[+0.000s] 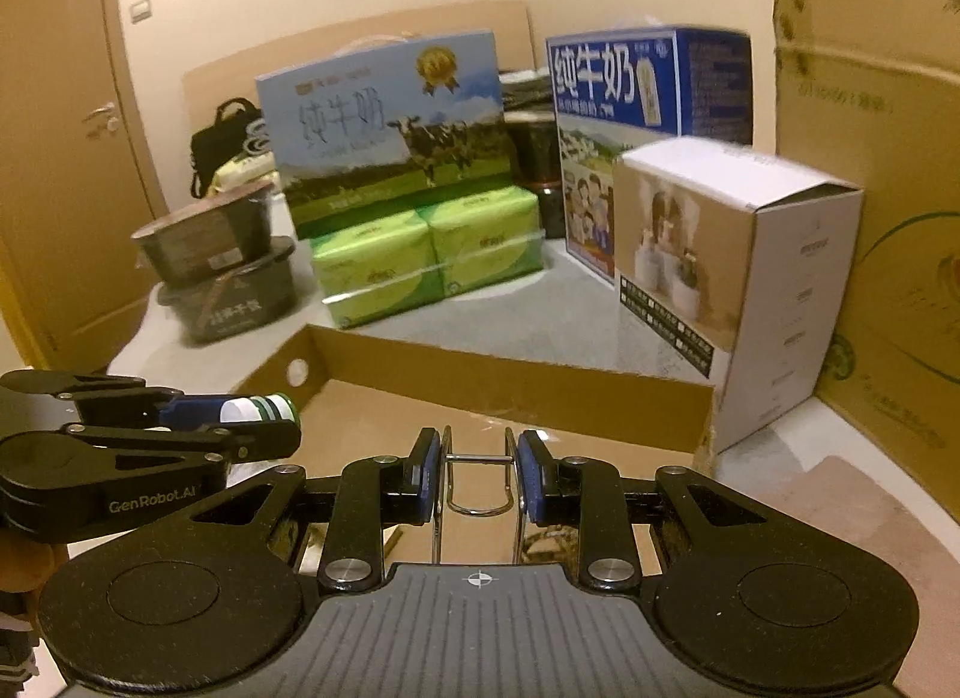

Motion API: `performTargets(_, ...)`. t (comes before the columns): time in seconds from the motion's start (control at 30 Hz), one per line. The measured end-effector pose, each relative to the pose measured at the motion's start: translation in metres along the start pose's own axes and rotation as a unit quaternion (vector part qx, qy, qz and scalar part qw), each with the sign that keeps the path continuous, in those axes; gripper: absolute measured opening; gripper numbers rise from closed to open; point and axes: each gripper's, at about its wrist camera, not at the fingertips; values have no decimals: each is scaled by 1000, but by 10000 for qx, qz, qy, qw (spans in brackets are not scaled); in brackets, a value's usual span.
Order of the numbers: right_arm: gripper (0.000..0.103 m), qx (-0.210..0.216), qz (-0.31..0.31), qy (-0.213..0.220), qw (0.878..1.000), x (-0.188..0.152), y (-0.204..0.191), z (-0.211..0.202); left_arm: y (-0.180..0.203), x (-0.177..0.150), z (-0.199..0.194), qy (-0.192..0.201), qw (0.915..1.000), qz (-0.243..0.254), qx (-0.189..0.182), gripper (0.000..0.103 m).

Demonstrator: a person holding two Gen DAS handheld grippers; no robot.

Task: Organize rigid objects
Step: 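Carry the pill bottle and wire stand over the tray with both tools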

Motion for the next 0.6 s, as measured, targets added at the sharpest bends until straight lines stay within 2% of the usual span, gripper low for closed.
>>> performTargets(0.33,28,-15,192,-175,9997,6,10,49,-16,0,41,-51,10000,63,40,28)
performTargets(0.6,28,5,222,-212,9995,6,8,58,-34,1,32,43,9997,-172,189,31)
Point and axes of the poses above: each gripper's, at about its wrist camera, not at the fingertips, and z roughly the way its jaws point, y to its right, x to its top, and after that the axes turned 2 degrees about -z, right-handed
